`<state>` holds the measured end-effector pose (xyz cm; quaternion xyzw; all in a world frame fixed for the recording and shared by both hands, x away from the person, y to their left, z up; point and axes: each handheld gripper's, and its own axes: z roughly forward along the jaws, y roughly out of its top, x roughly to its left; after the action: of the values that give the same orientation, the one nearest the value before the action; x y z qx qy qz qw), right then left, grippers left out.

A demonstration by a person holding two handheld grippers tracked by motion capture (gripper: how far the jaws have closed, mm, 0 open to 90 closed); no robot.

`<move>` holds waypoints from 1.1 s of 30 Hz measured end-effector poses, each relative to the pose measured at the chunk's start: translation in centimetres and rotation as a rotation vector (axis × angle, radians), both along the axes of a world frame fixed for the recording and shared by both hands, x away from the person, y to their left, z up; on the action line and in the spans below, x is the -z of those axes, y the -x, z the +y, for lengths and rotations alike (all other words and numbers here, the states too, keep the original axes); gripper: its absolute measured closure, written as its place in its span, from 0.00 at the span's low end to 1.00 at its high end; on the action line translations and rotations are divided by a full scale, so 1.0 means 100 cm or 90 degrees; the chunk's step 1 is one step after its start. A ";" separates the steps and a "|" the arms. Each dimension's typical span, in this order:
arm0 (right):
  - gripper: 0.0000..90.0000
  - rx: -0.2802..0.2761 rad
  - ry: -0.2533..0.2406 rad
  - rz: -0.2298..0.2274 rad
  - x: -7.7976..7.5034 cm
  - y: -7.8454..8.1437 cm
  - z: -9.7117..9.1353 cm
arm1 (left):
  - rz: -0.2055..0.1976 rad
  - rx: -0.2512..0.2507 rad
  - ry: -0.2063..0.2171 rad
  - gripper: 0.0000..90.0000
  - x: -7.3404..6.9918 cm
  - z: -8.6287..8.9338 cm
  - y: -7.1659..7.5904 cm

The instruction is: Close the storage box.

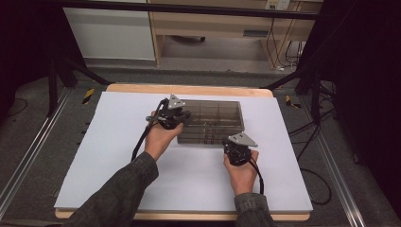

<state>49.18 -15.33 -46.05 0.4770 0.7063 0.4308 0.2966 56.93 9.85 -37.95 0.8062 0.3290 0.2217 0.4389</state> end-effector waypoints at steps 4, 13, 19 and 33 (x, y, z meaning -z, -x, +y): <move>1.00 0.009 -0.005 -0.009 -0.004 0.006 -0.006 | -0.010 -0.004 0.003 1.00 -0.003 0.017 0.009; 1.00 0.022 -0.006 -0.015 -0.007 0.011 -0.017 | -0.026 -0.015 0.007 1.00 -0.001 0.052 0.025; 0.77 0.004 0.002 -0.010 -0.007 0.013 -0.021 | -0.052 -0.036 -0.015 0.63 0.008 0.068 0.038; 0.34 0.084 0.023 -0.038 -0.011 0.022 -0.056 | -0.096 -0.095 -0.003 0.17 0.040 0.132 0.070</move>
<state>47.02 -20.90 -44.94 0.5040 0.6720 0.4116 0.3535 49.97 23.01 -41.92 0.7616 0.3536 0.3147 0.4427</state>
